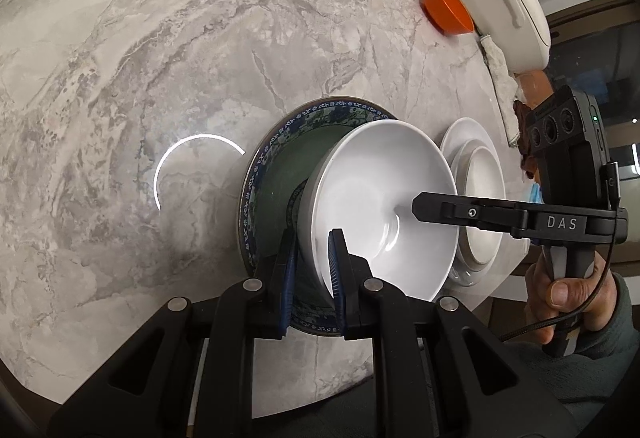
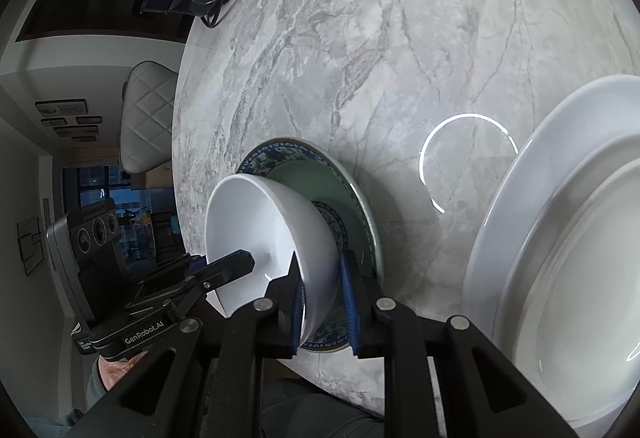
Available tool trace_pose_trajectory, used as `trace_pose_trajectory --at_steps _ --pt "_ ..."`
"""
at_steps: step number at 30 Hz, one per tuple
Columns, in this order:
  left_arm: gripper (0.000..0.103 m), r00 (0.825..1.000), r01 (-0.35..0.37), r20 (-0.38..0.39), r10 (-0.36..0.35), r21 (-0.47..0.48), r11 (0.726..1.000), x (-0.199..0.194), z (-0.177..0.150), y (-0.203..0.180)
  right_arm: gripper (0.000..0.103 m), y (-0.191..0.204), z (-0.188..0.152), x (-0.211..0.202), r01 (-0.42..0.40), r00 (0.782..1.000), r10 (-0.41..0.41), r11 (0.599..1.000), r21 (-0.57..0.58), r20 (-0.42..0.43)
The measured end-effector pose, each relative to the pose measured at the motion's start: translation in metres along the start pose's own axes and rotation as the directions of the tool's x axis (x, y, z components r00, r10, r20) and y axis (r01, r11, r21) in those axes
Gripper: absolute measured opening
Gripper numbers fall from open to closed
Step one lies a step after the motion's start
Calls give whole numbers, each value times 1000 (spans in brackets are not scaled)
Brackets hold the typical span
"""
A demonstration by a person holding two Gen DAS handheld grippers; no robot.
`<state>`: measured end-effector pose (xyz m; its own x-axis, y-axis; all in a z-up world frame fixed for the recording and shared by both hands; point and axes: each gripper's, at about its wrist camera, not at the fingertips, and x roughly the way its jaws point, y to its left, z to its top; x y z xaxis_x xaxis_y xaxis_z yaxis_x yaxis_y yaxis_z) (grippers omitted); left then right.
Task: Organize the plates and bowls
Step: 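Carry the white bowl with both grippers and lower it into the patterned bowl, then open both grippers and release the white bowl inside the patterned bowl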
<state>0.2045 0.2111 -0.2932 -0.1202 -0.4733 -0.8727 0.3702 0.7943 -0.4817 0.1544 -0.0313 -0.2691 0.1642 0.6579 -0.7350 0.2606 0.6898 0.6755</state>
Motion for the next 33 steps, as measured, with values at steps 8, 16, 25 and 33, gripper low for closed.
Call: trace_pose_trajectory --at_steps 8,16,25,33 --pt "14 1000 -19 6 20 -14 1000 8 4 4 20 8 3 4 50 999 -50 997 -59 8" --pt "16 1000 -28 -3 28 -9 1000 12 11 3 20 20 2 6 140 990 -138 981 -137 25" --pt "57 999 43 0 -43 21 999 13 16 -6 20 29 0 7 223 975 -216 956 -191 59" --pt "71 999 28 23 -29 49 998 3 21 -8 20 30 0 6 242 970 -231 953 -181 80"
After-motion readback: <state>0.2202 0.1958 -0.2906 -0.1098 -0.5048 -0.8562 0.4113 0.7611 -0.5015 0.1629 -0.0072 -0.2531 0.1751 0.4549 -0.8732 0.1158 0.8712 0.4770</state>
